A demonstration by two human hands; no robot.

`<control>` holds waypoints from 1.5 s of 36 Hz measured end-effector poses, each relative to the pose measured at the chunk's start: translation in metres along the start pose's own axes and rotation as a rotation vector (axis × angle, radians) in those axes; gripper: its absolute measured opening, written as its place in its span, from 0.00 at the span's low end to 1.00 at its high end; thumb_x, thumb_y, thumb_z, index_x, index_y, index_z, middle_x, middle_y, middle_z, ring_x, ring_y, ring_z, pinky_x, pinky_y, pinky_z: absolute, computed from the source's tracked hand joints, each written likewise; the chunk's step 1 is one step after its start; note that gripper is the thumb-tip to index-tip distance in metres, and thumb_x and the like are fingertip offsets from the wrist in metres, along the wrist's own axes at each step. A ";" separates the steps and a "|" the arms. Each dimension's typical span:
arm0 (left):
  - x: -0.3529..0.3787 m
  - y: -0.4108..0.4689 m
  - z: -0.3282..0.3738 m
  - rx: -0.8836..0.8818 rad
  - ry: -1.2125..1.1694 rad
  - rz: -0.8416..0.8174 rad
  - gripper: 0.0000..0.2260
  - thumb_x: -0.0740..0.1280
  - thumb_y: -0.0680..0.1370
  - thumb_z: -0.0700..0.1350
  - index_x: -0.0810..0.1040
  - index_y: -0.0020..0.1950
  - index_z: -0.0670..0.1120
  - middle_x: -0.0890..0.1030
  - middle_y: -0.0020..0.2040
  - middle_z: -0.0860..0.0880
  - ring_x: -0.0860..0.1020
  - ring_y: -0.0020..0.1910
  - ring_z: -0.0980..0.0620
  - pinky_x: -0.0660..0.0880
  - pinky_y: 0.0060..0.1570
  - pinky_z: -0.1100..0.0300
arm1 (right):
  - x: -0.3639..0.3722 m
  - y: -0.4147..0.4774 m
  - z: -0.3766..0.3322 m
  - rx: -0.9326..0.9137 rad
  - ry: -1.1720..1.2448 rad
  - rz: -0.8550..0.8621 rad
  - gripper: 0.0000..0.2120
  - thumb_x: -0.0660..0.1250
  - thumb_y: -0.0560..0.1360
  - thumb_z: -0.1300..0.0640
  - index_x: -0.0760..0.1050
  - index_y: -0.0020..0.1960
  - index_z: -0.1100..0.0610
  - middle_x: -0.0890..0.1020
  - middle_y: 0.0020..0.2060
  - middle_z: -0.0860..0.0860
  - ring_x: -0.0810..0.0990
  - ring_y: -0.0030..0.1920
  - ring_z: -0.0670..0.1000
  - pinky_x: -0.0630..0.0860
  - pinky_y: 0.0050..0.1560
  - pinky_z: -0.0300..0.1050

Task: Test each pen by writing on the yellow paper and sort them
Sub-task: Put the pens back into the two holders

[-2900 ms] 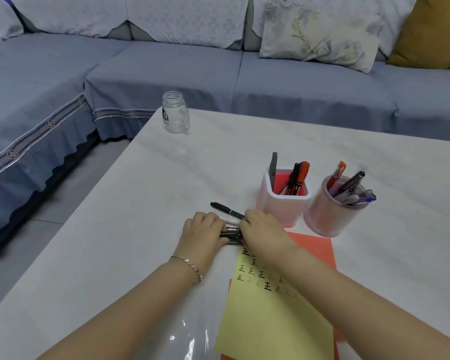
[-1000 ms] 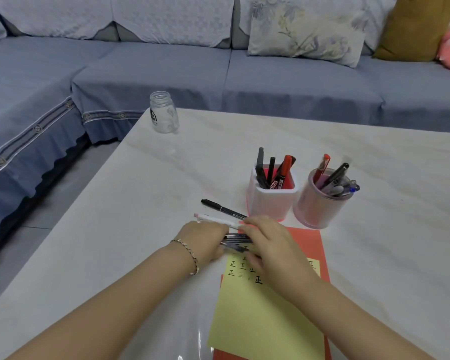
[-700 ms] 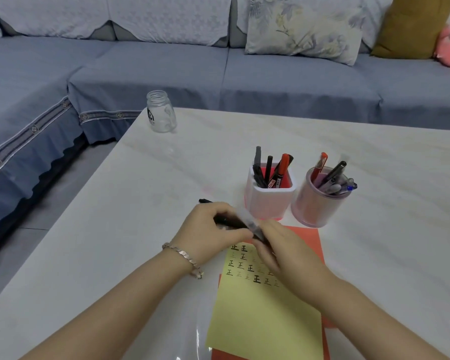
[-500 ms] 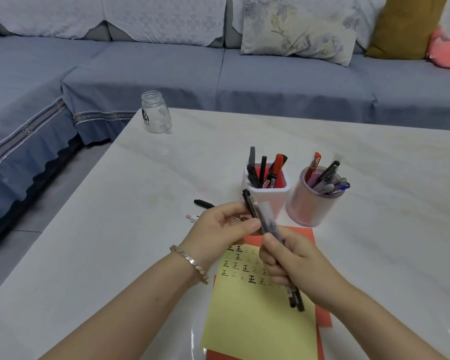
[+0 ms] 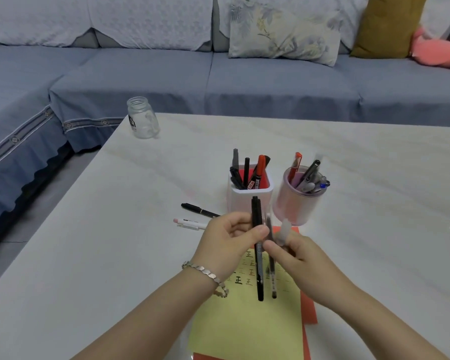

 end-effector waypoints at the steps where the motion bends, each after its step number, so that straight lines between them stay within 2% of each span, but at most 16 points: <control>1: 0.000 0.001 -0.002 -0.007 0.014 0.007 0.05 0.70 0.72 0.41 0.79 0.44 0.50 0.82 0.40 0.51 0.79 0.39 0.57 0.72 0.35 0.71 | -0.004 0.000 0.001 -0.004 -0.043 0.009 0.13 0.62 0.77 0.55 0.73 0.36 0.61 0.73 0.35 0.57 0.71 0.35 0.47 0.68 0.39 0.39; 3: -0.001 0.004 -0.005 -0.029 0.023 0.030 0.05 0.70 0.72 0.42 0.79 0.46 0.50 0.82 0.43 0.49 0.79 0.42 0.53 0.74 0.36 0.68 | -0.018 0.001 0.002 -0.022 -0.150 0.069 0.14 0.64 0.75 0.54 0.75 0.36 0.63 0.73 0.34 0.54 0.72 0.38 0.46 0.67 0.37 0.36; 7: -0.010 0.010 -0.004 -0.024 0.030 0.092 0.07 0.70 0.72 0.40 0.78 0.45 0.52 0.82 0.42 0.48 0.80 0.43 0.51 0.78 0.47 0.59 | -0.062 0.000 -0.032 -0.181 -0.246 0.315 0.20 0.66 0.74 0.58 0.72 0.24 0.48 0.75 0.30 0.44 0.75 0.38 0.37 0.66 0.36 0.26; 10: -0.018 0.013 -0.004 -0.025 -0.001 0.145 0.09 0.68 0.74 0.38 0.76 0.48 0.52 0.82 0.44 0.43 0.81 0.44 0.46 0.79 0.46 0.57 | -0.107 -0.001 -0.058 -0.291 -0.176 0.587 0.14 0.67 0.74 0.62 0.74 0.29 0.58 0.78 0.35 0.35 0.76 0.32 0.34 0.66 0.33 0.23; 13: -0.024 0.015 -0.002 -0.008 -0.036 0.197 0.11 0.66 0.75 0.36 0.74 0.49 0.52 0.82 0.43 0.45 0.82 0.41 0.47 0.79 0.39 0.60 | -0.134 0.009 -0.074 -0.351 -0.201 0.731 0.07 0.67 0.72 0.58 0.71 0.38 0.51 0.78 0.33 0.37 0.78 0.32 0.40 0.69 0.35 0.28; 16: -0.028 0.014 0.003 0.015 -0.056 0.233 0.11 0.64 0.76 0.35 0.74 0.49 0.52 0.82 0.43 0.45 0.80 0.39 0.47 0.79 0.35 0.61 | -0.135 0.035 -0.066 -0.242 -0.269 0.660 0.04 0.66 0.74 0.58 0.74 0.40 0.54 0.79 0.35 0.49 0.79 0.39 0.52 0.73 0.42 0.43; 20: -0.029 0.014 0.010 0.046 -0.060 0.243 0.11 0.64 0.76 0.35 0.74 0.49 0.52 0.81 0.43 0.46 0.80 0.37 0.50 0.80 0.37 0.45 | -0.129 0.059 -0.048 -0.080 -0.379 0.587 0.18 0.58 0.78 0.53 0.77 0.40 0.66 0.82 0.36 0.59 0.78 0.42 0.57 0.68 0.43 0.45; 24: -0.027 0.016 0.016 0.046 -0.075 0.271 0.09 0.66 0.76 0.37 0.75 0.48 0.53 0.82 0.43 0.47 0.81 0.39 0.49 0.79 0.36 0.40 | -0.124 0.075 -0.029 -0.027 -0.520 0.558 0.20 0.57 0.78 0.54 0.75 0.36 0.66 0.80 0.32 0.60 0.77 0.38 0.59 0.61 0.35 0.47; 27: -0.025 0.017 0.021 0.058 -0.068 0.290 0.10 0.67 0.75 0.39 0.75 0.48 0.56 0.82 0.43 0.48 0.81 0.45 0.44 0.78 0.35 0.38 | -0.117 0.079 -0.017 -0.022 -0.647 0.560 0.09 0.60 0.77 0.55 0.75 0.46 0.60 0.79 0.38 0.54 0.76 0.40 0.56 0.66 0.35 0.45; 31: -0.026 0.022 0.049 0.257 0.027 0.348 0.20 0.65 0.76 0.37 0.69 0.52 0.65 0.81 0.44 0.52 0.80 0.44 0.56 0.79 0.43 0.53 | -0.105 0.081 -0.007 -0.066 -0.793 0.534 0.11 0.59 0.77 0.60 0.71 0.59 0.55 0.79 0.46 0.55 0.75 0.47 0.58 0.68 0.42 0.46; 33: -0.026 0.024 0.068 0.390 0.121 0.393 0.23 0.65 0.76 0.36 0.67 0.53 0.66 0.79 0.45 0.56 0.79 0.43 0.64 0.76 0.46 0.69 | -0.090 0.078 -0.010 -0.176 -0.874 0.507 0.12 0.55 0.76 0.60 0.76 0.51 0.56 0.80 0.44 0.54 0.74 0.48 0.58 0.58 0.45 0.45; 36: -0.021 0.034 0.082 0.511 0.270 0.398 0.24 0.65 0.76 0.37 0.65 0.53 0.68 0.79 0.48 0.56 0.78 0.45 0.64 0.73 0.47 0.74 | -0.077 0.065 -0.015 -0.295 -0.807 0.518 0.16 0.49 0.74 0.57 0.76 0.41 0.58 0.82 0.40 0.51 0.77 0.46 0.58 0.56 0.49 0.44; 41: -0.010 0.055 0.068 0.553 0.491 0.331 0.14 0.65 0.77 0.38 0.74 0.61 0.50 0.80 0.50 0.48 0.79 0.46 0.56 0.75 0.50 0.65 | -0.080 0.052 -0.017 -0.318 -0.761 0.519 0.13 0.53 0.73 0.58 0.77 0.46 0.57 0.81 0.48 0.50 0.70 0.55 0.51 0.57 0.56 0.43; 45: -0.008 0.060 0.054 0.648 0.755 0.311 0.08 0.65 0.74 0.39 0.81 0.50 0.40 0.81 0.47 0.45 0.76 0.48 0.51 0.69 0.53 0.64 | -0.077 0.035 -0.031 -0.443 -0.694 0.563 0.15 0.56 0.71 0.59 0.78 0.49 0.61 0.79 0.51 0.57 0.67 0.57 0.53 0.59 0.58 0.46; 50: -0.034 0.046 0.044 0.692 0.820 0.345 0.16 0.59 0.75 0.43 0.78 0.57 0.37 0.78 0.55 0.42 0.70 0.55 0.52 0.65 0.58 0.62 | -0.050 0.025 -0.042 -0.522 -0.561 0.476 0.16 0.58 0.71 0.60 0.74 0.56 0.63 0.77 0.52 0.58 0.69 0.57 0.54 0.65 0.62 0.43; 54: -0.070 0.048 0.002 0.423 0.911 0.268 0.16 0.63 0.76 0.37 0.74 0.63 0.41 0.76 0.62 0.46 0.72 0.62 0.47 0.62 0.62 0.58 | -0.003 0.037 -0.040 -0.460 -0.570 0.224 0.13 0.59 0.72 0.61 0.78 0.52 0.61 0.80 0.48 0.55 0.79 0.49 0.54 0.76 0.50 0.46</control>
Point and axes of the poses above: each hand's wrist, its own y-axis towards the middle knuckle, its own x-axis out of the palm, z = x × y, the point moved 9 cm from there along y, towards the middle knuckle
